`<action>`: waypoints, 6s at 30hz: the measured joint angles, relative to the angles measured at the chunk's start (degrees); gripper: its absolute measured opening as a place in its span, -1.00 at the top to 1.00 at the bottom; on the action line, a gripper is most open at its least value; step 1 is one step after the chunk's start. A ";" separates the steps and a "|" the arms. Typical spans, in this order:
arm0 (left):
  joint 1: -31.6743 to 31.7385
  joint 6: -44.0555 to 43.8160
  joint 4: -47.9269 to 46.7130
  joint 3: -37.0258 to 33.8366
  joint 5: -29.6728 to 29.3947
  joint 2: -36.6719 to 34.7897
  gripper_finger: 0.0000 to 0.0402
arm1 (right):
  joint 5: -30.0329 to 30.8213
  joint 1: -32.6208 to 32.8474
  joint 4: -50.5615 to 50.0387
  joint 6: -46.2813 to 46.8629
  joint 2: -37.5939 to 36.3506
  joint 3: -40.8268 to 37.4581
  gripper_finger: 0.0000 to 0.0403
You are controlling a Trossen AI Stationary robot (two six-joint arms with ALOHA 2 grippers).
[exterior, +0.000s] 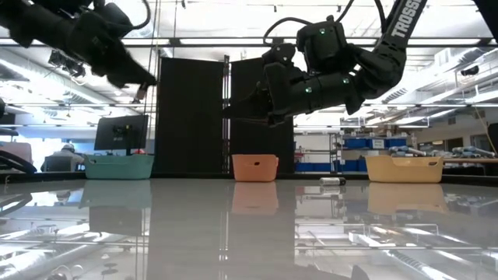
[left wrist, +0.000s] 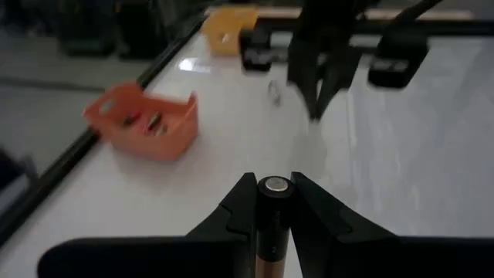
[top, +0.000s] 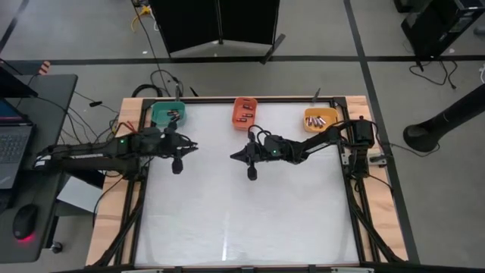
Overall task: Sort batteries
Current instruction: Put the copper battery into the green container, then put the silver battery into the yellow container
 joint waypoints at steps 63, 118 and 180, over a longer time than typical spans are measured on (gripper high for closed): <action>56.04 -13.58 -34.76 42.56 -1.16 68.10 0.71 | -1.57 1.99 -0.31 -4.60 0.00 0.00 0.97; 53.46 -9.02 -33.44 42.45 -5.77 64.08 0.25 | -1.60 2.01 -0.68 -4.46 0.00 0.00 0.97; 9.36 -1.03 57.05 -5.24 0.94 38.89 0.97 | -3.13 2.40 -15.14 1.88 -1.42 1.51 0.96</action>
